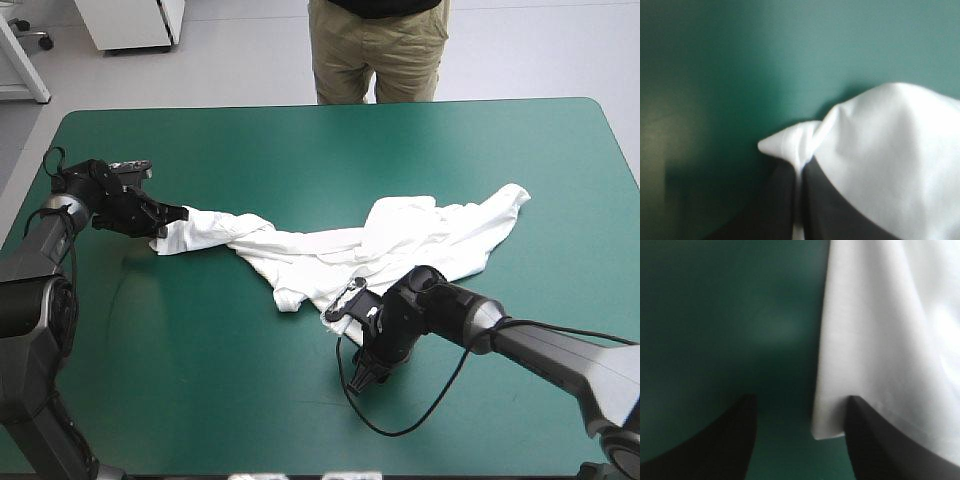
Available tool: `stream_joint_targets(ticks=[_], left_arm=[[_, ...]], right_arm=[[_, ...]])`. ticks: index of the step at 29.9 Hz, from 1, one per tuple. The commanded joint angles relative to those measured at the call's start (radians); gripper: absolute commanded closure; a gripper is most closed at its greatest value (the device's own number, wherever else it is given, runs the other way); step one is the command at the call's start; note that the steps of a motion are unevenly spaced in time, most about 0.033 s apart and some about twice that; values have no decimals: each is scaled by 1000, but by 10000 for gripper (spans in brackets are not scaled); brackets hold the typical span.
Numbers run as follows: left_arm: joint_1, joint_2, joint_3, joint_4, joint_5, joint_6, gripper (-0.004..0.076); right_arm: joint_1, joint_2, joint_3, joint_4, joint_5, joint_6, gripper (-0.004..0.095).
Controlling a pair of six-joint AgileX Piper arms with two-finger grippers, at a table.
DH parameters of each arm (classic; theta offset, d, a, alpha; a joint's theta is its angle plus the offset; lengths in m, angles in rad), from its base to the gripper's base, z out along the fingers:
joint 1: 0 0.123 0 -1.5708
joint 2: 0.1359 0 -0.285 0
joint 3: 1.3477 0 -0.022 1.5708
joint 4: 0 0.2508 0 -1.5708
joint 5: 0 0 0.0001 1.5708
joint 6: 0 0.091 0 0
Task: Fold the cloth
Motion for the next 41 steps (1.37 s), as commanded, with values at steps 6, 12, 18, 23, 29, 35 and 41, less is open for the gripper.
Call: stream_joint_targets(ticks=[6, 12, 18, 23, 29, 35, 41], left_arm=[[-12, -26, -4, -34, 40, -5, 733], [-12, -26, -4, -43, 42, -2, 733], [-12, -69, -4, -82, 112, 43, 733], [-12, -187, -4, -103, 196, 43, 733], [-11, -400, -21, -125, 216, 43, 733], [-11, -594, -159, -125, 207, 20, 733], [-11, -723, -397, -112, 160, -34, 733]], right_arm=[[2, 78, -20, -29, -42, -10, 625], [-1, 78, -20, -32, -31, -10, 925], [-1, 6, -24, -59, -2, 29, 917], [-1, -190, -99, -22, 142, 48, 917], [-1, -445, -334, -36, 256, 101, 923], [-1, -552, -642, -248, 302, 185, 923], [-1, -537, -883, -337, 381, 171, 923]])
